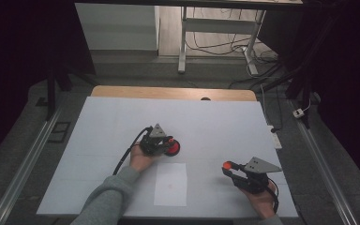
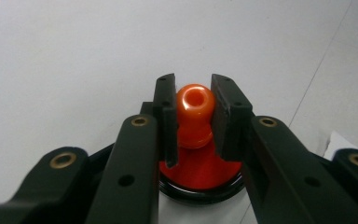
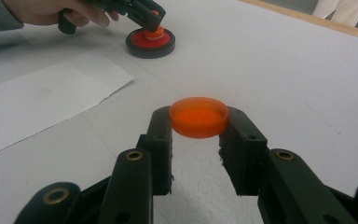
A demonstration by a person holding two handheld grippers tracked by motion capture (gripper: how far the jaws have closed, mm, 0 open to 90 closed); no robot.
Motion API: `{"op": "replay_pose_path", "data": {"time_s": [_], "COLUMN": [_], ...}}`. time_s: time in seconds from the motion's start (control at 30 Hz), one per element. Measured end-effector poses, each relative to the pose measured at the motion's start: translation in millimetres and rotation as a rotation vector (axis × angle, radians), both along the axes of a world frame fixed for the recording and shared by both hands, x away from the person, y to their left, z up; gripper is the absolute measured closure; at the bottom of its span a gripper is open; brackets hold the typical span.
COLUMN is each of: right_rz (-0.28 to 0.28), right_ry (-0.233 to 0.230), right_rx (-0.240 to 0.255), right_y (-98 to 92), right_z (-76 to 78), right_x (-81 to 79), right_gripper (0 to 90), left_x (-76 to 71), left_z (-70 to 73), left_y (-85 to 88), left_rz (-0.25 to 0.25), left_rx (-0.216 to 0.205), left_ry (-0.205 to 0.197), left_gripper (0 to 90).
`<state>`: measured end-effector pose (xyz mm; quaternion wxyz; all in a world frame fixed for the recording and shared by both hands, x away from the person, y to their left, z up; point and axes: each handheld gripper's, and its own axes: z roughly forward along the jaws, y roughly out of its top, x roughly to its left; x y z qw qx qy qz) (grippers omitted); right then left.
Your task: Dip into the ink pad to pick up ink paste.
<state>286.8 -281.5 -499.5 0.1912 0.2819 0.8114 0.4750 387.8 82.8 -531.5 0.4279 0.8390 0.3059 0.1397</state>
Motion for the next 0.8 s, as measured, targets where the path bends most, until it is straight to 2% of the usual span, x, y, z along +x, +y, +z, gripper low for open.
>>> {"op": "replay_pose_path", "data": {"time_s": [0.37,0.4,0.43,0.47,0.5,0.57,0.8], "right_rz": [-0.002,0.001,-0.003,0.000,0.001,0.000,-0.005], "right_ry": [-0.003,-0.004,-0.010,-0.013,-0.018,-0.020,-0.022], "right_rx": [-0.004,0.001,0.001,0.006,0.010,0.008,0.006], "right_y": [0.1,-0.2,-0.5,-0.7,-0.8,-1.3,-1.5], "right_z": [0.2,0.3,0.9,1.5,1.9,2.2,2.9], "right_x": [-0.3,-0.2,-0.5,-0.9,-1.3,-1.5,-2.0], "right_gripper": [65.0,65.0,65.0,65.0,65.0,65.0,65.0], "left_x": [-1.2,-4.9,-8.8,-10.1,-9.8,-10.6,-14.1], "left_z": [2.4,4.2,8.3,15.2,21.6,28.0,36.5], "left_y": [-1.6,-4.1,-4.6,-2.7,0.1,4.1,7.5], "left_rz": [0.003,0.007,-0.003,0.000,0.000,0.004,-0.005], "left_rx": [0.020,0.054,0.051,0.016,-0.030,-0.071,-0.092], "left_ry": [-0.009,-0.054,-0.111,-0.119,-0.100,-0.080,-0.085], "left_gripper": [73.4,73.3,73.3,73.3,73.3,73.2,73.1]}}
